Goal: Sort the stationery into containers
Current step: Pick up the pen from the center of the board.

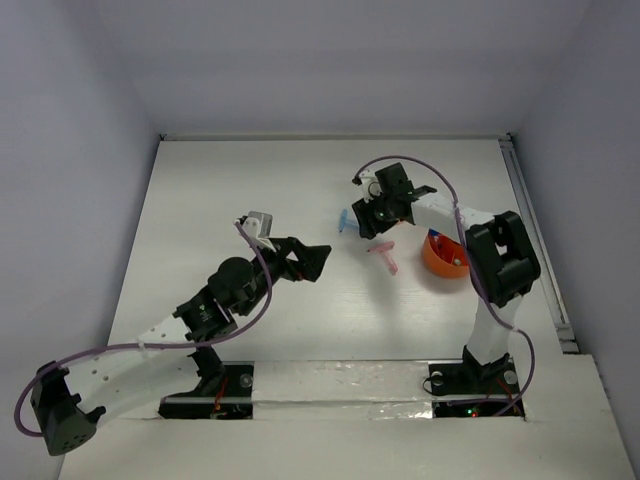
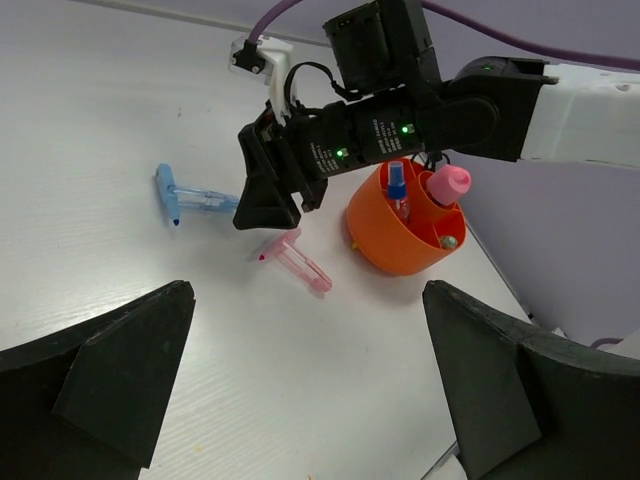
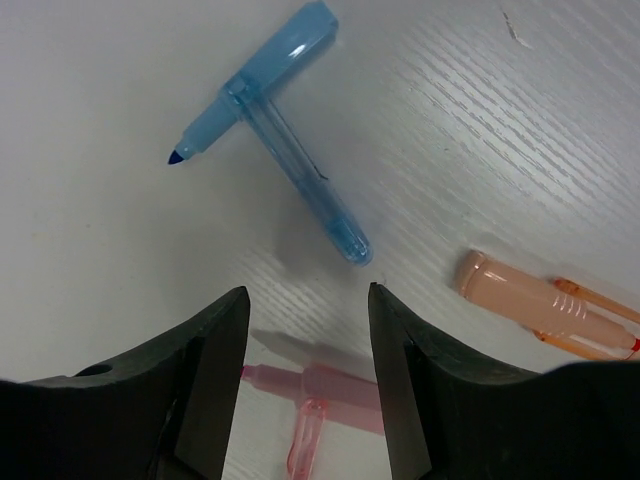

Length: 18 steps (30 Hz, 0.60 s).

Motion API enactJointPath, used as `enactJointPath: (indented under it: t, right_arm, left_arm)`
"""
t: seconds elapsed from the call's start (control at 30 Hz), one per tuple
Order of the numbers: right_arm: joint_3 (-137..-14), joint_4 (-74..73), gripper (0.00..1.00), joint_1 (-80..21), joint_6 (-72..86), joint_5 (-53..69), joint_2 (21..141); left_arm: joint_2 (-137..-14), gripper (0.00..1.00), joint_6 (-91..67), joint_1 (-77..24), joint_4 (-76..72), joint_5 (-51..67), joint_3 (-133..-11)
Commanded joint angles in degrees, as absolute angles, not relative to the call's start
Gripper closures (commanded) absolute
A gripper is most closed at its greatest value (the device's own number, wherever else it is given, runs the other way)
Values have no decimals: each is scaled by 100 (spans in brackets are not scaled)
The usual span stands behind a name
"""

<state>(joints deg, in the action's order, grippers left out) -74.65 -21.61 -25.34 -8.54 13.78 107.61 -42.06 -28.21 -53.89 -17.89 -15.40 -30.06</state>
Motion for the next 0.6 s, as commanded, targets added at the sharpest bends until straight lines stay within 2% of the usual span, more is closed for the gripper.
enactJointPath:
  t: [0.0, 0.43, 0.57]
  right_arm:
    - [-7734, -1969, 43, -2566, -1063, 1091, 10951]
    - [-7919, -1679, 42, -2566, -1160, 1151, 11461]
    - [-8024, -1819, 50, -2566, -1195, 1221, 11557]
  left_arm:
    - [-4236, 2, -2663, -5379, -1960, -1608, -3234]
    - [-4025, 3, -2654, -5379, -1934, -1942, -3243]
    - [-4060, 3, -2654, -5379, -1968, -1995, -3217]
